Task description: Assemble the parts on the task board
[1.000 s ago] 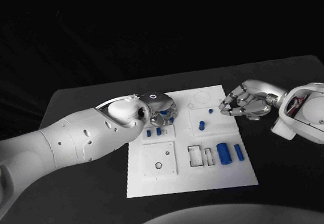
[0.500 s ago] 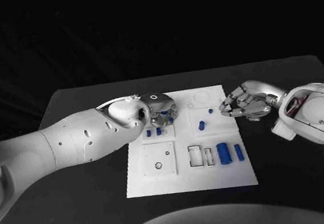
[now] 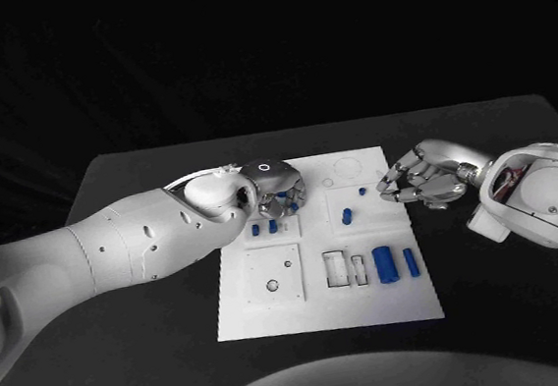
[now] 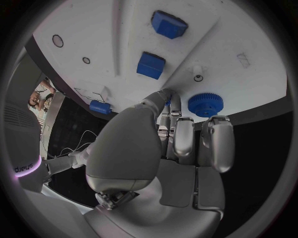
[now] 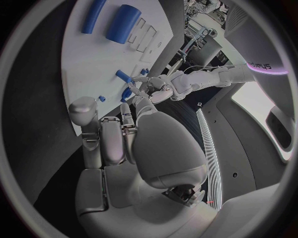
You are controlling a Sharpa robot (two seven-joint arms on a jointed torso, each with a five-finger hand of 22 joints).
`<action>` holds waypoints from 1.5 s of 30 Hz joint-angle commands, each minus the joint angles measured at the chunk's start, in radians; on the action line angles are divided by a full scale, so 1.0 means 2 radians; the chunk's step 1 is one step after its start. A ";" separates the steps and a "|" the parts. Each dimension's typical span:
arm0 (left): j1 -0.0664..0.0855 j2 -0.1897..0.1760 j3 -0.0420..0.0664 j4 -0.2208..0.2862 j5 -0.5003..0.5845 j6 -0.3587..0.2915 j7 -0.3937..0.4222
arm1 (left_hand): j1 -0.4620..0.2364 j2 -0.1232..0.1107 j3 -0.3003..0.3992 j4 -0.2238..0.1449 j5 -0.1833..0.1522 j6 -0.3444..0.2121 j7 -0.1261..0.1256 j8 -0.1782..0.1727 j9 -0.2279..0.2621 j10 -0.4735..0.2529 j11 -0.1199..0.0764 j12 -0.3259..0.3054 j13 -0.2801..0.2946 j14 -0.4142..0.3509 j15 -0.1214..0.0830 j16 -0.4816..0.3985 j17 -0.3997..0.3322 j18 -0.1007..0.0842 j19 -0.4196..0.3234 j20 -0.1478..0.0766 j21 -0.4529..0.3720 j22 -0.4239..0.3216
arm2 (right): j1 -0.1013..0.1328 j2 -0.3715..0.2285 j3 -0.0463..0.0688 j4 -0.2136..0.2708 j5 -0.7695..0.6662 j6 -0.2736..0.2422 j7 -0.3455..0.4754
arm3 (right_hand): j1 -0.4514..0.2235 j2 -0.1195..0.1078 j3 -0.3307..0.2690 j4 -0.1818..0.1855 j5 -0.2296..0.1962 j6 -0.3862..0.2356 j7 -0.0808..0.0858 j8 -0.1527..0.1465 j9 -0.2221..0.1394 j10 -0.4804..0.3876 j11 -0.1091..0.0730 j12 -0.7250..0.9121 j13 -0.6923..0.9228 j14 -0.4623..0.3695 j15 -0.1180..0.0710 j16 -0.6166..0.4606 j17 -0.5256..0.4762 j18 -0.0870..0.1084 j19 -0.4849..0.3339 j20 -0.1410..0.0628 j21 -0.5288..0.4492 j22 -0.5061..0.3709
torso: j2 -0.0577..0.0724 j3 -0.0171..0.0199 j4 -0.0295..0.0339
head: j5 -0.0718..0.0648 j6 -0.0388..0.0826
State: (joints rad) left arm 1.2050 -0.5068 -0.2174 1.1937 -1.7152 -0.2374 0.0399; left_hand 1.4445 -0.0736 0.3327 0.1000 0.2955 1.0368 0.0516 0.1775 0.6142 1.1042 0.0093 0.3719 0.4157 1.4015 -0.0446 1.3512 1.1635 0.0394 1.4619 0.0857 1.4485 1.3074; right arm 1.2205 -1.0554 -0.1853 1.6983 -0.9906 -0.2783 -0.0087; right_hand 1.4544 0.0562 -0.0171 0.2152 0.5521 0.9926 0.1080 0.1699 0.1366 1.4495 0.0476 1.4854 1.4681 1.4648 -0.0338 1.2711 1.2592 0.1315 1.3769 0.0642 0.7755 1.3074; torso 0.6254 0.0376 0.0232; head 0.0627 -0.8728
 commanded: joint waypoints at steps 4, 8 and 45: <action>0.001 -0.014 0.003 0.013 0.006 -0.033 0.006 | -0.009 -0.001 0.005 -0.003 0.000 0.017 0.007 0.003 0.012 0.018 -0.001 -0.018 -0.015 0.004 0.000 -0.005 -0.006 -0.005 0.017 -0.004 0.003 0.112 | 0.000 -0.001 0.000 0.000 -0.001 0.008 -0.003 | 0.005 0.001 0.003 0.001 0.002 0.005 0.000 0.003 0.000 0.011 -0.010 -0.003 -0.006 0.002 -0.003 -0.004 -0.001 -0.001 -0.004 0.001 -0.004 0.046 | 0.000 0.0000 0.0003 | -0.002 0.000; 0.008 -0.029 0.006 0.024 0.012 -0.032 -0.005 | -0.012 -0.004 0.007 -0.001 -0.004 0.017 0.006 0.000 0.010 0.019 0.000 -0.032 -0.024 0.004 0.000 -0.007 -0.009 -0.004 0.016 -0.004 0.002 0.112 | 0.000 -0.001 0.000 0.000 -0.001 0.009 -0.004 | 0.005 0.001 0.003 0.001 0.002 0.005 0.000 0.003 0.000 0.010 -0.010 -0.003 -0.007 0.002 -0.003 -0.005 -0.002 -0.001 -0.005 0.001 -0.005 0.046 | -0.001 -0.0001 0.0001 | -0.001 0.000; 0.017 -0.062 0.001 0.038 0.035 0.011 -0.029 | -0.016 -0.007 0.009 0.004 -0.025 0.015 0.007 -0.015 -0.003 0.026 0.002 -0.065 -0.045 -0.001 0.002 -0.015 -0.021 -0.003 0.012 -0.005 -0.005 0.109 | -0.004 0.003 0.000 -0.007 -0.001 0.020 -0.010 | 0.007 0.001 0.006 0.000 0.003 0.004 0.000 0.003 -0.001 0.003 -0.010 -0.009 -0.014 -0.002 -0.003 -0.012 -0.009 0.001 -0.010 0.002 -0.019 0.043 | -0.001 -0.0001 -0.0001 | 0.000 0.000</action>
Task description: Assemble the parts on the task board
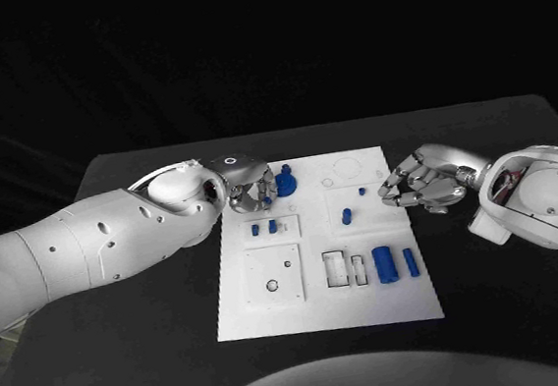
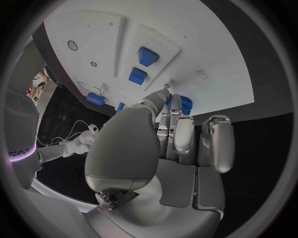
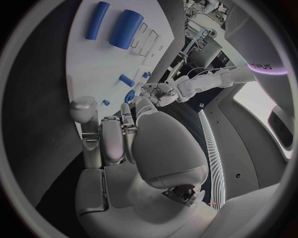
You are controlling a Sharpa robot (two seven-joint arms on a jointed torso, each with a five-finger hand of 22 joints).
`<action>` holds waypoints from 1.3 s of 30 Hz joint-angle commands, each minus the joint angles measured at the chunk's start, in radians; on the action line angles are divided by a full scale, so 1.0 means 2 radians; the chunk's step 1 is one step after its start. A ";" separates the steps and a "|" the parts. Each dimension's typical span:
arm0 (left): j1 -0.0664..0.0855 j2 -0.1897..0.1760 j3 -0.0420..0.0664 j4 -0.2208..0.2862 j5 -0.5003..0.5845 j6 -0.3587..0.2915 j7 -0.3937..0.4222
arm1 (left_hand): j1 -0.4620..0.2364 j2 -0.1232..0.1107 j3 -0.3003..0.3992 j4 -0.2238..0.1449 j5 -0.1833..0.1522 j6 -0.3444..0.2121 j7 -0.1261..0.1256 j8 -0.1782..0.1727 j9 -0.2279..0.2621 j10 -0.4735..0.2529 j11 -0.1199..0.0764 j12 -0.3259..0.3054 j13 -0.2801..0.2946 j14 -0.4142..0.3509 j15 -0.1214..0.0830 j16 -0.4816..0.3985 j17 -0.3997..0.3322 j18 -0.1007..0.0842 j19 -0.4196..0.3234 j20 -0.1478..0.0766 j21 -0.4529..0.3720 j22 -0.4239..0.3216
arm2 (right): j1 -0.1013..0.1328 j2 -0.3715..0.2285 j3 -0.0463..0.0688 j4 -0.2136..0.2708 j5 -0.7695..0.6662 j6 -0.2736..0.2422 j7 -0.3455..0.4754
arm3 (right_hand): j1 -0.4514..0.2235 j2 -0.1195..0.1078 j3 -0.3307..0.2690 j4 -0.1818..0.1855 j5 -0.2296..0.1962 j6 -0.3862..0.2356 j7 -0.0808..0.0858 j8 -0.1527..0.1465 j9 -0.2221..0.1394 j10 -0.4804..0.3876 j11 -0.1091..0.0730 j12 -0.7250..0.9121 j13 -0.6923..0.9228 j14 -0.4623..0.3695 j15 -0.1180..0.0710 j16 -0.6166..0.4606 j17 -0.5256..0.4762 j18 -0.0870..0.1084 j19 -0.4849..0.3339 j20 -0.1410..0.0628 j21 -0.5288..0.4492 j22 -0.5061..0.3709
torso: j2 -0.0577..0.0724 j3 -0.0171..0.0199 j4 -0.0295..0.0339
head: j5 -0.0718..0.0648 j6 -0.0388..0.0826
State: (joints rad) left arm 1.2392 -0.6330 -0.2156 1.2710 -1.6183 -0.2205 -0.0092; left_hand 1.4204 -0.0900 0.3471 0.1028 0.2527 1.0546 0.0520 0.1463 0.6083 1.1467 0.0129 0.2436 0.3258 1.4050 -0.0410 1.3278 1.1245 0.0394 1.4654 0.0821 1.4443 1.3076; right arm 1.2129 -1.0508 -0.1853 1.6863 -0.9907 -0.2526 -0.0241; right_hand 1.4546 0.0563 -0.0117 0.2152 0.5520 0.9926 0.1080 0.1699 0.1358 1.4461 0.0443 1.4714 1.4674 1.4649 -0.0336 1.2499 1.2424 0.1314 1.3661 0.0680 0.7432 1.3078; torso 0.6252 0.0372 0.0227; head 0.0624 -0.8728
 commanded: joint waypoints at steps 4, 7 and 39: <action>-0.001 0.001 0.000 -0.001 -0.014 0.005 -0.005 | -0.004 0.001 0.002 0.002 -0.003 0.006 0.006 0.001 0.000 0.004 0.000 -0.001 -0.001 -0.003 0.001 -0.003 -0.002 -0.003 0.010 -0.003 -0.003 0.109 | -0.001 0.002 0.000 -0.001 -0.001 0.009 -0.003 | 0.007 0.001 0.004 0.000 0.003 0.004 0.000 0.002 0.000 0.004 -0.008 -0.003 -0.014 -0.002 -0.003 -0.002 -0.001 0.001 -0.005 0.000 -0.005 0.042 | 0.000 0.0000 0.0003 | 0.001 0.000; -0.002 0.001 0.000 -0.001 -0.015 0.006 -0.006 | -0.004 0.001 0.002 0.002 -0.003 0.006 0.006 0.001 0.000 0.005 0.000 -0.001 -0.001 -0.003 0.001 -0.004 -0.003 -0.003 0.010 -0.003 -0.004 0.109 | -0.001 0.003 0.000 -0.002 -0.001 0.009 -0.003 | 0.007 0.001 0.004 0.000 0.003 0.004 0.000 0.002 0.000 0.004 -0.008 -0.003 -0.014 -0.002 -0.003 -0.002 -0.001 0.001 -0.005 0.000 -0.005 0.042 | 0.000 -0.0001 0.0004 | 0.001 0.000; -0.004 -0.006 0.000 0.010 -0.007 0.022 -0.011 | -0.007 0.001 0.001 0.004 -0.006 0.006 0.005 -0.001 -0.002 0.005 0.000 -0.005 -0.002 -0.005 0.000 -0.005 -0.005 -0.002 0.008 -0.003 -0.007 0.108 | -0.002 0.003 0.000 -0.002 -0.001 0.013 -0.006 | 0.008 0.001 0.007 -0.001 0.003 0.004 0.001 0.002 -0.001 0.000 -0.008 -0.006 -0.018 -0.004 -0.002 -0.005 -0.003 0.002 -0.007 0.000 -0.010 0.041 | 0.000 0.0001 0.0004 | -0.001 0.000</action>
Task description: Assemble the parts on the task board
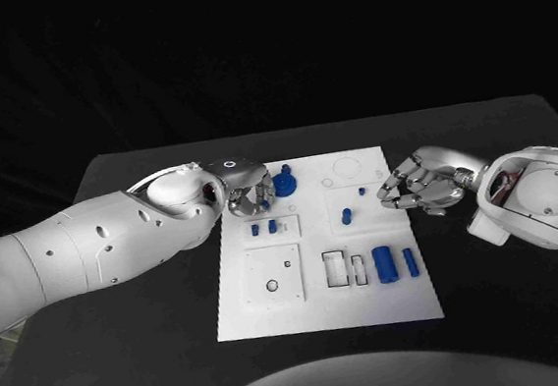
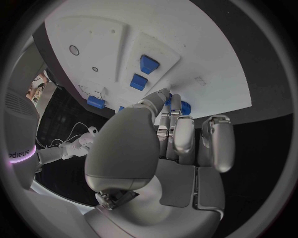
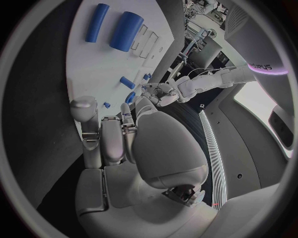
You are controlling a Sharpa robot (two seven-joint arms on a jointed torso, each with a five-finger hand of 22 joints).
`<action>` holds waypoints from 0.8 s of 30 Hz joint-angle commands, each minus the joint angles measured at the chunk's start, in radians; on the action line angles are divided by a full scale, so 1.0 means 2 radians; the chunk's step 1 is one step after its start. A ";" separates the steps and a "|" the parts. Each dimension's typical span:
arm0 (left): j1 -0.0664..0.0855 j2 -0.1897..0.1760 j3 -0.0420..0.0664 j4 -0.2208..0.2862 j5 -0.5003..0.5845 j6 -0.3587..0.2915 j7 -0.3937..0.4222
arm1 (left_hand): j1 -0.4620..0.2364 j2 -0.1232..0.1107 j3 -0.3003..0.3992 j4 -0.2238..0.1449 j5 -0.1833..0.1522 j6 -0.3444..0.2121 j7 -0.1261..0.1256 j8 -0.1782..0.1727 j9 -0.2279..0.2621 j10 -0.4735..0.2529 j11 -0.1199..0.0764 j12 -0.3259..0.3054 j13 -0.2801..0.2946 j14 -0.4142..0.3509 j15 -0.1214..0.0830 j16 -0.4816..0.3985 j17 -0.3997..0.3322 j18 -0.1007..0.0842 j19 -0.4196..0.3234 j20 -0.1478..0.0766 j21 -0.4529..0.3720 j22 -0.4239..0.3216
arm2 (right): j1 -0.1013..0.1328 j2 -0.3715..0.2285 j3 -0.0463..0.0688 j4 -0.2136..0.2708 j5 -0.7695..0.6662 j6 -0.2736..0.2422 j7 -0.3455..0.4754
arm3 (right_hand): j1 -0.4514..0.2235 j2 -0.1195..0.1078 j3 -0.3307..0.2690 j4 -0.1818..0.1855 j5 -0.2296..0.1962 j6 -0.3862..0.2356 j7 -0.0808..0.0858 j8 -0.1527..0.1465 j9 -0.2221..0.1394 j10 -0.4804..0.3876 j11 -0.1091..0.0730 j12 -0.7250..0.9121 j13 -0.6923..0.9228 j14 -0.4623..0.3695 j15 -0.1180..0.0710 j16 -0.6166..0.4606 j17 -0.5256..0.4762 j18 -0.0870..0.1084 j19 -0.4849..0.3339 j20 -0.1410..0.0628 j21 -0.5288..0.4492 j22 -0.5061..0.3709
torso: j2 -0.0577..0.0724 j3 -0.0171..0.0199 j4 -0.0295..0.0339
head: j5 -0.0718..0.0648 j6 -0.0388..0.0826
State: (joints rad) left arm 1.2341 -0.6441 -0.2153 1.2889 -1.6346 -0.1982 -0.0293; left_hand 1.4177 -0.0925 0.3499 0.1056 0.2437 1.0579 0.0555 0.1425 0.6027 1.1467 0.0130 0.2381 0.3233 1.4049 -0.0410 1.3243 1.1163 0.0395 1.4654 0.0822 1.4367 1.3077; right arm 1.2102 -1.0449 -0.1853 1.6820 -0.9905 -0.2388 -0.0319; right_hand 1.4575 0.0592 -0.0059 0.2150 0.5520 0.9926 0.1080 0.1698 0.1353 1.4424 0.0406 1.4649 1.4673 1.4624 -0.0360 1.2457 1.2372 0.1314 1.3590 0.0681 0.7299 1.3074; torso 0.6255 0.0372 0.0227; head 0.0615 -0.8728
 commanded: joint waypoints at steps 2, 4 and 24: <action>-0.003 0.000 -0.001 0.001 0.002 0.011 0.000 | -0.005 0.002 0.000 0.003 -0.001 0.005 0.003 0.000 0.001 0.005 0.000 -0.002 -0.001 -0.005 0.000 -0.003 0.000 -0.002 0.008 -0.003 -0.003 0.108 | 0.000 0.000 0.000 0.000 -0.001 0.006 -0.003 | 0.007 0.000 0.004 -0.001 0.004 0.004 0.001 0.002 -0.001 0.002 -0.006 -0.003 -0.018 -0.003 -0.001 -0.003 -0.001 0.002 -0.004 0.000 -0.003 0.041 | 0.000 0.0001 0.0005 | 0.000 0.000; -0.004 0.000 -0.001 0.000 0.002 0.012 0.000 | -0.005 0.002 0.000 0.003 -0.001 0.005 0.003 0.000 0.001 0.005 0.000 -0.002 -0.001 -0.005 0.000 -0.003 0.000 -0.002 0.008 -0.003 -0.003 0.108 | 0.000 0.000 0.000 0.000 -0.001 0.006 -0.003 | 0.007 0.000 0.004 -0.001 0.004 0.004 0.001 0.002 -0.001 0.002 -0.006 -0.003 -0.018 -0.003 -0.001 -0.003 -0.001 0.002 -0.004 0.000 -0.003 0.041 | 0.000 -0.0001 0.0002 | 0.000 0.000; -0.005 -0.002 -0.001 0.002 0.002 0.011 -0.001 | -0.007 0.003 0.000 0.005 -0.001 0.004 0.003 -0.001 -0.001 0.006 0.000 -0.003 -0.001 -0.006 0.000 -0.004 -0.002 -0.002 0.007 -0.003 -0.004 0.108 | -0.002 0.002 0.000 -0.002 0.000 0.010 -0.006 | 0.009 0.001 0.007 -0.002 0.005 0.003 0.001 0.001 -0.001 0.001 -0.006 -0.004 -0.020 -0.003 -0.001 -0.004 -0.002 0.002 -0.005 0.000 -0.006 0.041 | 0.000 -0.0001 0.0002 | 0.001 0.000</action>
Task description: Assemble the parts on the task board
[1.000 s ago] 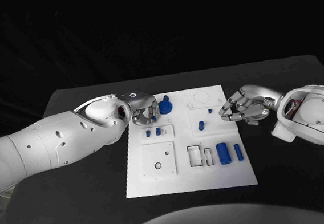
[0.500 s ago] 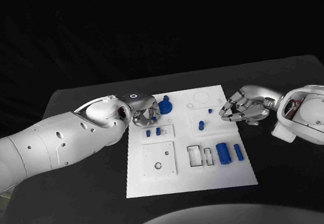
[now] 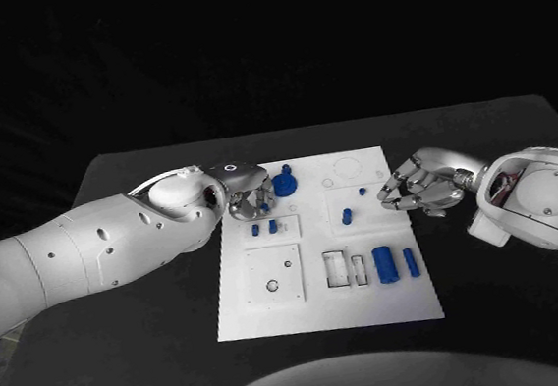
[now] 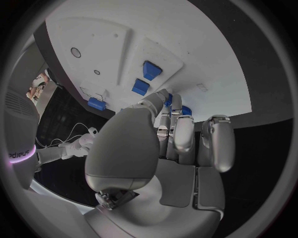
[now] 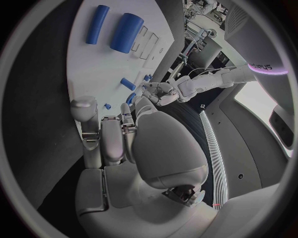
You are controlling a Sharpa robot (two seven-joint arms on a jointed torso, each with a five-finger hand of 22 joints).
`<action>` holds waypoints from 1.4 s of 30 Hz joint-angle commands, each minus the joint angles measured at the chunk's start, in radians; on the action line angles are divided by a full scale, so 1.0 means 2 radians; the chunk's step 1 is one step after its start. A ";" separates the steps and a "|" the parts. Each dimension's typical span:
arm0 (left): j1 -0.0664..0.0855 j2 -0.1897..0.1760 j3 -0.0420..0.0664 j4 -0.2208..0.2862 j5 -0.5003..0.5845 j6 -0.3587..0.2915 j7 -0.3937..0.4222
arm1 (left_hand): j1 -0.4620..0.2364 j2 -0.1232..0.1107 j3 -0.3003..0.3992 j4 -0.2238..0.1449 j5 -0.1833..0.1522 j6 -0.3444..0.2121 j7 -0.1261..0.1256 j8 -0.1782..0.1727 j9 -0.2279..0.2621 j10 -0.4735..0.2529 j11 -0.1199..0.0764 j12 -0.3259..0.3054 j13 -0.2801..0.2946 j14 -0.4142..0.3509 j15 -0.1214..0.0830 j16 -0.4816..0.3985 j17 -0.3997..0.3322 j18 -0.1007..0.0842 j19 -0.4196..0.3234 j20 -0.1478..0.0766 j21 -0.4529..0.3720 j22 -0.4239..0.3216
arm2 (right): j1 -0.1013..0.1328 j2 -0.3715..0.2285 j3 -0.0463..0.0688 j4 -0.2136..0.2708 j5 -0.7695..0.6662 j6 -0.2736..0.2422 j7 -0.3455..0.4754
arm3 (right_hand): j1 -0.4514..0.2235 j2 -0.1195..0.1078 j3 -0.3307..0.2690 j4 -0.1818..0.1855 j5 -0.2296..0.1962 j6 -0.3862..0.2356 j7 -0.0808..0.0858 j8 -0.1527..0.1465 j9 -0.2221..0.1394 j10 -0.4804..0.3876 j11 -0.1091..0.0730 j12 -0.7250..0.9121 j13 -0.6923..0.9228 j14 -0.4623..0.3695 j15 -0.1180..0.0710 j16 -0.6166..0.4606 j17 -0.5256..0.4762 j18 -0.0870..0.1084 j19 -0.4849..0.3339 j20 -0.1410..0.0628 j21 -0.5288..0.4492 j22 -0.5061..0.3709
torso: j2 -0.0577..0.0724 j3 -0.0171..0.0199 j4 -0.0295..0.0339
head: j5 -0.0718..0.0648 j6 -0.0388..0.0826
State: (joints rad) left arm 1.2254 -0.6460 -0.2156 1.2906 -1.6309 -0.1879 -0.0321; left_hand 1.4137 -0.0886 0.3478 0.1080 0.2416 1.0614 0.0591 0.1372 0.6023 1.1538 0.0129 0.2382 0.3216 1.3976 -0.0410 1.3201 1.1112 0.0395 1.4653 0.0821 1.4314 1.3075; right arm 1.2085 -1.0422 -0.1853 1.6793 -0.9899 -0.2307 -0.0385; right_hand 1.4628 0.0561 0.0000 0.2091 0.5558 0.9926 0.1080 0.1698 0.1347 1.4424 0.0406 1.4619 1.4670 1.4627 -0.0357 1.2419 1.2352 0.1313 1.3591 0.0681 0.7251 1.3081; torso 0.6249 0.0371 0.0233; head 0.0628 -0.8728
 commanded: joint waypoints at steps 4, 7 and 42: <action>-0.001 -0.001 -0.001 0.003 0.001 0.002 0.002 | -0.005 0.002 0.001 0.004 0.000 0.002 0.002 0.001 -0.001 0.003 0.000 -0.003 0.000 -0.002 0.000 -0.002 0.001 -0.002 0.007 -0.003 -0.001 0.108 | -0.001 0.000 0.000 -0.001 0.000 0.006 -0.003 | 0.006 0.002 0.004 0.001 0.003 0.003 0.001 0.001 -0.001 0.001 -0.006 -0.003 -0.020 -0.004 -0.001 -0.002 -0.001 0.002 -0.005 0.000 -0.004 0.040 | 0.000 -0.0001 -0.0003 | 0.000 0.000; -0.001 -0.001 -0.001 0.004 0.001 0.002 0.003 | -0.005 0.002 0.001 0.004 0.000 0.002 0.002 0.001 -0.001 0.003 0.000 -0.003 0.000 -0.002 0.000 -0.002 0.001 -0.002 0.007 -0.003 -0.001 0.108 | -0.001 -0.001 0.000 0.000 0.000 0.006 -0.003 | 0.007 0.003 0.005 0.000 0.004 0.003 0.001 0.001 -0.001 0.001 -0.006 -0.003 -0.020 -0.004 -0.001 -0.002 -0.001 0.003 -0.005 0.000 -0.004 0.040 | 0.000 0.0000 -0.0004 | 0.000 0.000; -0.002 -0.024 -0.001 0.001 -0.036 -0.032 -0.016 | 0.001 -0.026 0.014 0.014 -0.051 -0.107 -0.029 -0.030 -0.057 -0.030 0.003 -0.027 0.002 -0.034 -0.001 -0.036 -0.053 0.004 -0.013 -0.002 -0.031 0.099 | -0.002 -0.004 0.000 0.002 -0.001 -0.003 -0.003 | 0.009 0.002 0.007 -0.001 0.005 0.003 0.001 0.001 -0.001 -0.001 -0.005 -0.005 -0.021 -0.004 -0.001 -0.004 -0.002 0.003 -0.006 0.000 -0.007 0.040 | 0.000 -0.0005 -0.0012 | -0.005 0.000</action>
State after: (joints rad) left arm 1.2218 -0.6903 -0.2172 1.2946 -1.6690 -0.1956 -0.0662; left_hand 1.4112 -0.1407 0.3733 0.1352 0.1428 0.8438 0.0013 0.0732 0.4882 1.0981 0.0185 0.1896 0.3264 1.3336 -0.0427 1.2527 1.0114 0.0396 1.4428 0.0774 1.3726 1.3080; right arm 1.2048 -1.0476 -0.1852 1.6811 -0.9891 -0.2287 -0.0438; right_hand 1.4629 0.0561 0.0076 0.2072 0.5599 0.9926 0.1080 0.1698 0.1342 1.4387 0.0369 1.4598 1.4663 1.4603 -0.0381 1.2378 1.2315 0.1313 1.3518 0.0680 0.7173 1.3076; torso 0.6250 0.0360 0.0221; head 0.0554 -0.8728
